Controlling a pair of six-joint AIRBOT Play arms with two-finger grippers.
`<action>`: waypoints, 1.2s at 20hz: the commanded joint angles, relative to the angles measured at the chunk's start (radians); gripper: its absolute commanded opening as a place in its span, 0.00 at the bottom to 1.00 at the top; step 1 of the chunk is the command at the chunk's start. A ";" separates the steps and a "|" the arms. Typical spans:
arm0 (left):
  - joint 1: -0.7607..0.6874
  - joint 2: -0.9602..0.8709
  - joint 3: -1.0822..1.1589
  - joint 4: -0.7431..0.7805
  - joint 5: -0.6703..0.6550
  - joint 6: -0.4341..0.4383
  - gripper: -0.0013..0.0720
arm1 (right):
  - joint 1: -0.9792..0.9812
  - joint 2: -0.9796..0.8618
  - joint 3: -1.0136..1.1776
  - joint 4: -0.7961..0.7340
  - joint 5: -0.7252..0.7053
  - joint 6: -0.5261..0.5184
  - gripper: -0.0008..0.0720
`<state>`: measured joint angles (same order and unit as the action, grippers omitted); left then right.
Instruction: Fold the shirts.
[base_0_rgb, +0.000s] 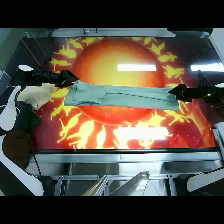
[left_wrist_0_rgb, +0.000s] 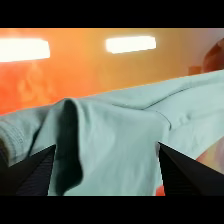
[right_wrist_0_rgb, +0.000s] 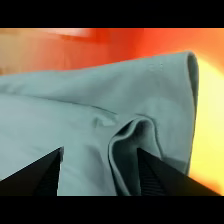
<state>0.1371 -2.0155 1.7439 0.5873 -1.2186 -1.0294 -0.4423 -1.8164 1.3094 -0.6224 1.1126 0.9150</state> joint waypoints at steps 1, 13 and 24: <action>0.015 -0.003 0.129 0.023 -0.129 -0.041 0.98 | -0.052 0.031 0.056 -0.010 0.132 0.002 0.73; -0.005 0.005 0.235 0.012 -0.266 -0.158 0.41 | -0.095 -0.146 0.070 0.028 0.172 0.087 0.67; -0.344 -0.108 0.235 -0.004 -0.076 -0.163 0.03 | 0.038 -0.132 0.158 0.173 0.205 0.041 0.04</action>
<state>-0.0959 -2.0777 1.9793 0.5861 -1.4097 -1.1866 -0.4221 -1.9583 1.4139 -0.4931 1.2427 0.9497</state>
